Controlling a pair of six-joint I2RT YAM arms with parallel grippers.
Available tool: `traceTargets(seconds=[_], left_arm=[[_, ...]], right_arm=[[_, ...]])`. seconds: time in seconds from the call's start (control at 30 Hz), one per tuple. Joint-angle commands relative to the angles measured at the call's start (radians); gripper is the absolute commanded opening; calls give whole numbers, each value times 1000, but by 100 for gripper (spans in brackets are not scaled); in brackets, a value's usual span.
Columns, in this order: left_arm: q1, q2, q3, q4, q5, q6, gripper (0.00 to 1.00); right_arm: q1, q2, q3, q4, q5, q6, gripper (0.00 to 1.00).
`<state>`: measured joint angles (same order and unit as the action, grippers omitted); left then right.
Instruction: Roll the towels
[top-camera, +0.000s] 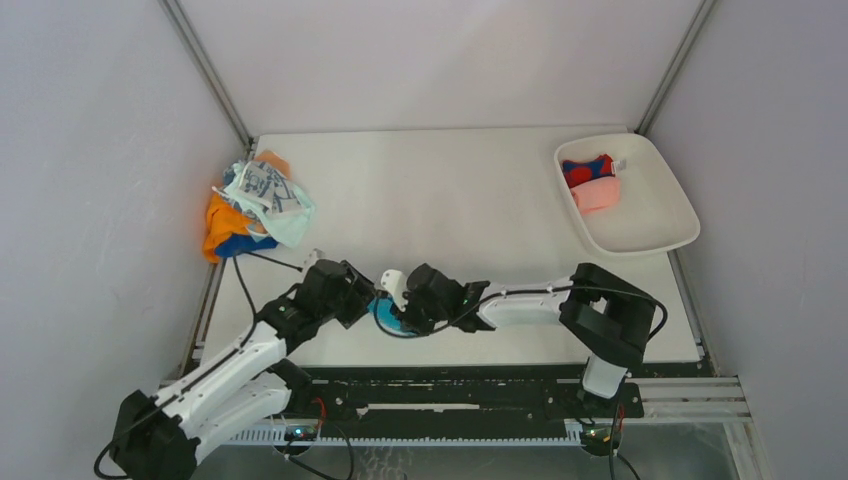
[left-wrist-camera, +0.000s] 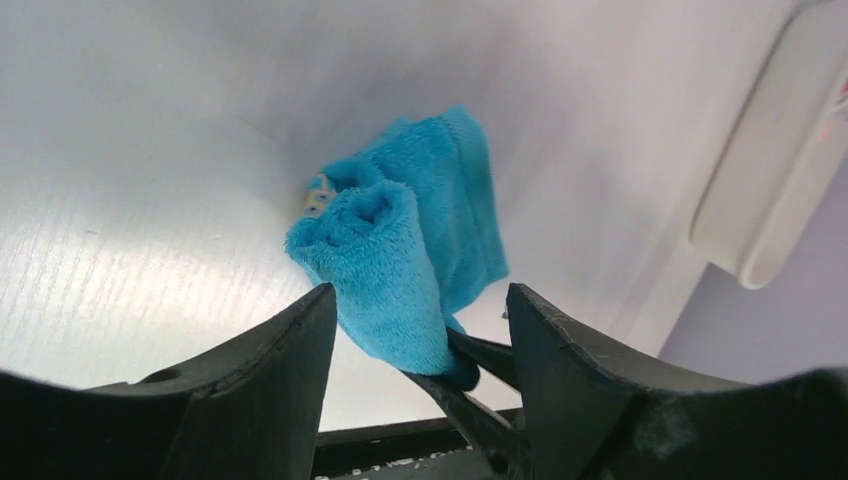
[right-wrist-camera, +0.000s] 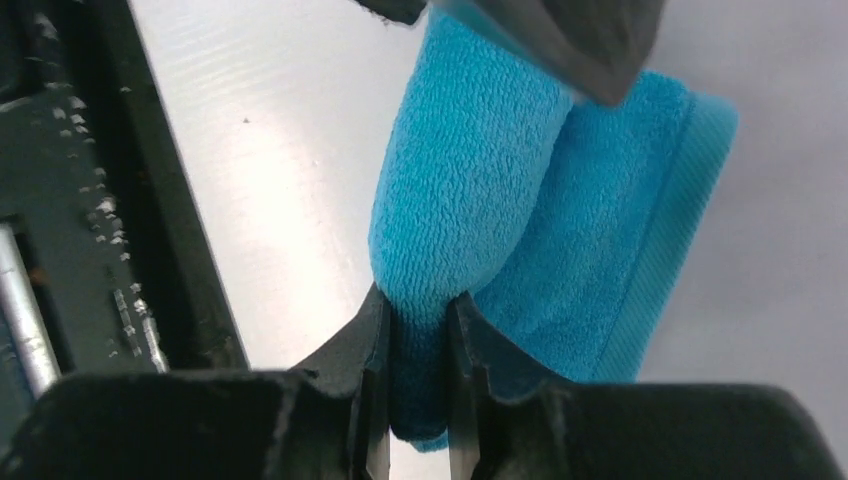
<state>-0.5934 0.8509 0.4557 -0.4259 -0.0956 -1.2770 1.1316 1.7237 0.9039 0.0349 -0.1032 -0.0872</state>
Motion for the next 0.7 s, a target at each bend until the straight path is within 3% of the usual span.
traceTargets(seconds=[0.0,0.2,0.4,0.67], left_arm=[[10,-108,-32,-30,-27,-34,68],[10,-147,-102,-2,28,-64,69],[10,-99,-132,78,65,-82,70],[9,40,-115,198,80,-65,72]], right_arm=[[-98,13,-20,19,-397,149,7],[-248,92,-72,209,-705,333,7],[-355,235,-82,386,-883,539,7],[-393,333,-78,452,-929,634,6]])
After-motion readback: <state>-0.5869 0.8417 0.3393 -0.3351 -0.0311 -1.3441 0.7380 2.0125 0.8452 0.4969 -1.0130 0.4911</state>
